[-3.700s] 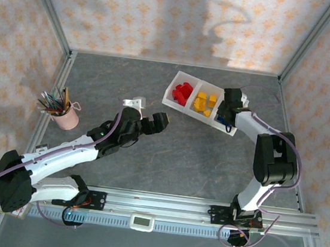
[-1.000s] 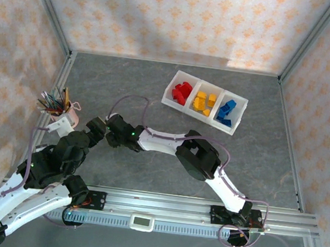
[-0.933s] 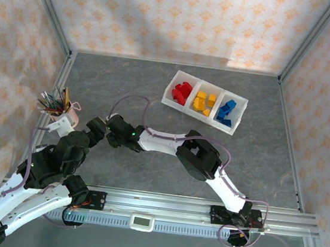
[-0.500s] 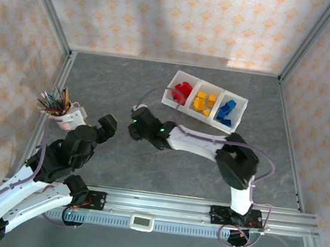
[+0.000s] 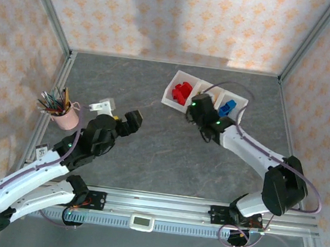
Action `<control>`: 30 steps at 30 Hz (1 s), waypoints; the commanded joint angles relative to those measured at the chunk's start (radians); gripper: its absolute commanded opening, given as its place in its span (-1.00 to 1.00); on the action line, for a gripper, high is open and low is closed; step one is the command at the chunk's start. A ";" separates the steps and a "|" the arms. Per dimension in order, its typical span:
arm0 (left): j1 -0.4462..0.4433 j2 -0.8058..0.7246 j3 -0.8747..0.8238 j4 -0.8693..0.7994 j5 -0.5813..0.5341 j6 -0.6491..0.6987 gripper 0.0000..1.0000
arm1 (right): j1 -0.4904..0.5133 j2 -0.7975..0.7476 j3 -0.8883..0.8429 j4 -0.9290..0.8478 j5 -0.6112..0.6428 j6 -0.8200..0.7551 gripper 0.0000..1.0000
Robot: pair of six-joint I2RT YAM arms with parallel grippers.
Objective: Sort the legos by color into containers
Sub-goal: Place the lego in the container.
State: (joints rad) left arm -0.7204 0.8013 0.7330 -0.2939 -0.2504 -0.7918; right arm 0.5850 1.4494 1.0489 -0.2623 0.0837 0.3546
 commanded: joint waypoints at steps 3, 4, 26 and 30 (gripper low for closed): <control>0.003 0.069 -0.008 0.150 0.075 0.042 0.98 | -0.172 -0.012 0.009 -0.023 0.064 -0.031 -0.52; 0.005 0.079 -0.006 0.159 0.081 0.043 0.99 | -0.205 0.000 0.014 -0.019 0.063 -0.031 -0.52; 0.052 0.157 -0.003 0.219 0.139 0.054 0.98 | -0.395 0.280 0.240 0.008 0.034 -0.063 0.00; 0.069 0.149 -0.010 0.224 0.141 0.052 0.98 | -0.396 0.203 0.210 0.012 0.045 -0.063 0.15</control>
State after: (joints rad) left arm -0.6643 0.9562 0.7296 -0.0990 -0.1230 -0.7567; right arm 0.1989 1.7325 1.2606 -0.2405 0.0910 0.2955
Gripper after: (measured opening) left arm 0.992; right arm 0.563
